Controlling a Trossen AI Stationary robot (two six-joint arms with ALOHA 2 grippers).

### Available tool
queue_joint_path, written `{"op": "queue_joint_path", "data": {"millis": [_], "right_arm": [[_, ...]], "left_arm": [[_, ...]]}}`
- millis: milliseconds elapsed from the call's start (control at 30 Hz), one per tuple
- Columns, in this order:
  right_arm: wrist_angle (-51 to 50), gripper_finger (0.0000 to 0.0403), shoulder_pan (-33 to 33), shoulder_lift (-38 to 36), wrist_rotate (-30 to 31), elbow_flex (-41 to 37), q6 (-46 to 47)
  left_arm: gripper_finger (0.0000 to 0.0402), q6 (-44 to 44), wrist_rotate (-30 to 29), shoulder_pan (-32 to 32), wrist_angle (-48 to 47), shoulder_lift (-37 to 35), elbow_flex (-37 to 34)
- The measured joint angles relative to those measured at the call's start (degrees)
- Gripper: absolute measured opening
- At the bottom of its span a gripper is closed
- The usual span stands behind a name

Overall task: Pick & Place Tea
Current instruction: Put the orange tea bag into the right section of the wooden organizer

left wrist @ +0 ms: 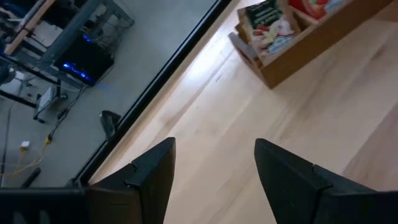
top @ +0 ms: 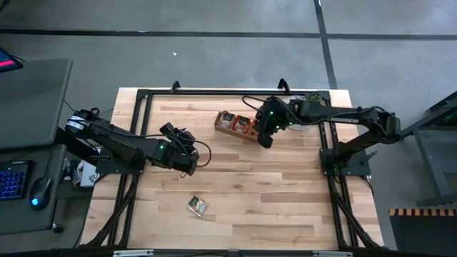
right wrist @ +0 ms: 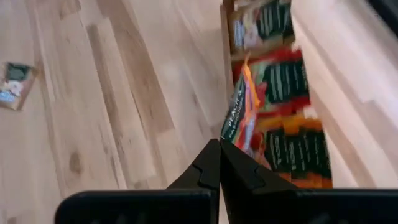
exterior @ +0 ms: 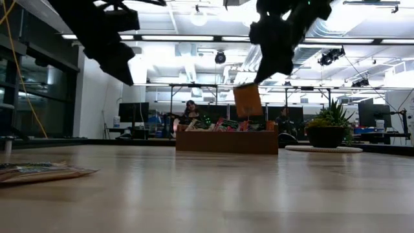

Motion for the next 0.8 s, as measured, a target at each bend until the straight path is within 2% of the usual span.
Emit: {"op": "queue_joint_path", "data": {"millis": [133,433,800], "right_arm": [[0.0,0.0000,-2.3,0.0,0.0,-3.4,-0.2],[2.4,0.0000,-6.2,0.1,-0.3,-9.4,-1.5],[5.2,0.0000,-8.2,0.1,0.3,-10.6,-1.3]], "left_arm": [[0.0216,4.0,2.1,1.4,2.4,0.0,0.0],[0.0216,5.2,4.3,1.4,3.8,0.0,0.0],[0.0216,5.2,6.5,1.3,4.6,0.0,0.0]]}}
